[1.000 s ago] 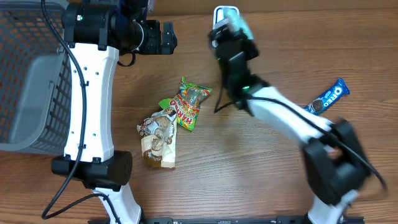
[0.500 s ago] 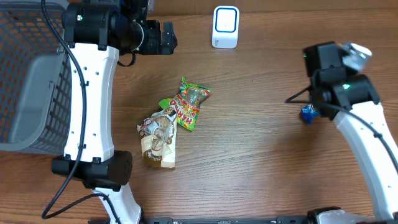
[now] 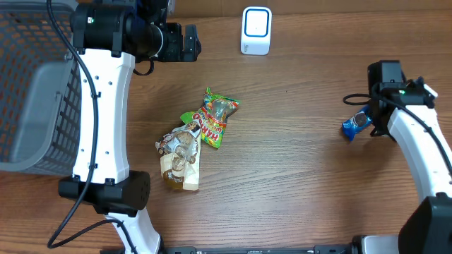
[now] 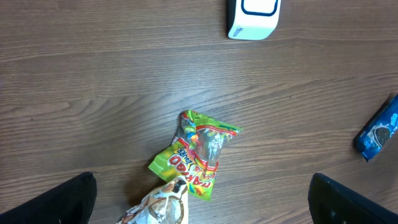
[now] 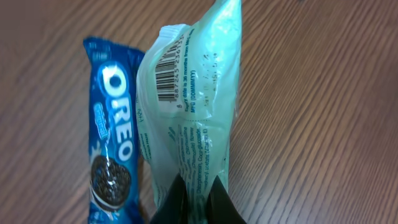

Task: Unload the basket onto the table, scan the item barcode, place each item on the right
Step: 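Carry the mint bar right and lower it beside the Oreo pack, then release the mint bar and move the right gripper to the Haribo bag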

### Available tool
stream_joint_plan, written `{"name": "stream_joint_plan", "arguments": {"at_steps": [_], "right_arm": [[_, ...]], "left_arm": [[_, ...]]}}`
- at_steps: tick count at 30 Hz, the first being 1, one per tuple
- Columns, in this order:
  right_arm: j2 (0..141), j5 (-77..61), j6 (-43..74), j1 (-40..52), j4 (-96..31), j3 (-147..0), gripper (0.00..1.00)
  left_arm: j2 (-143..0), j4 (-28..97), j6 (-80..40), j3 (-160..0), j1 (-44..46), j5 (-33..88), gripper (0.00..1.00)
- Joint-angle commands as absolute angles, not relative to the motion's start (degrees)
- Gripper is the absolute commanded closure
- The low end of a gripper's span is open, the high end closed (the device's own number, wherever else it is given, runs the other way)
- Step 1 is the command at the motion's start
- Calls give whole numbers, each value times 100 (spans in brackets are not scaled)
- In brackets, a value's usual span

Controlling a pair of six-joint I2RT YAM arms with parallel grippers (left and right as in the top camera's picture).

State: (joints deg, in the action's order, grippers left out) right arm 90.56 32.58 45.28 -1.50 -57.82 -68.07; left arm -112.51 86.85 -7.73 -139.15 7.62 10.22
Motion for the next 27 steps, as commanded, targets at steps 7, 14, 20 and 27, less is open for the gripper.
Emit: {"name": "stream_joint_plan", "arguments": {"at_steps": [7,14,20,27], "right_arm": [[9059,3173,4449,-158,-5883,-6785,62],[9050,1640,3269,-93,-5771,-7052,40],[9039,-843,2383,222,-5345,-7308,40],[9059,-1975,2790,1111,-4077,-7303,42]], "left_arm": [[-11203,8676,-729,-13961,753,991,0],[-11201,8676,-729,-13961,753,991,0],[-11201,8676,-729,-13961,753,991,0],[-11201,8676,-729,-13961,753,991,0]]}}
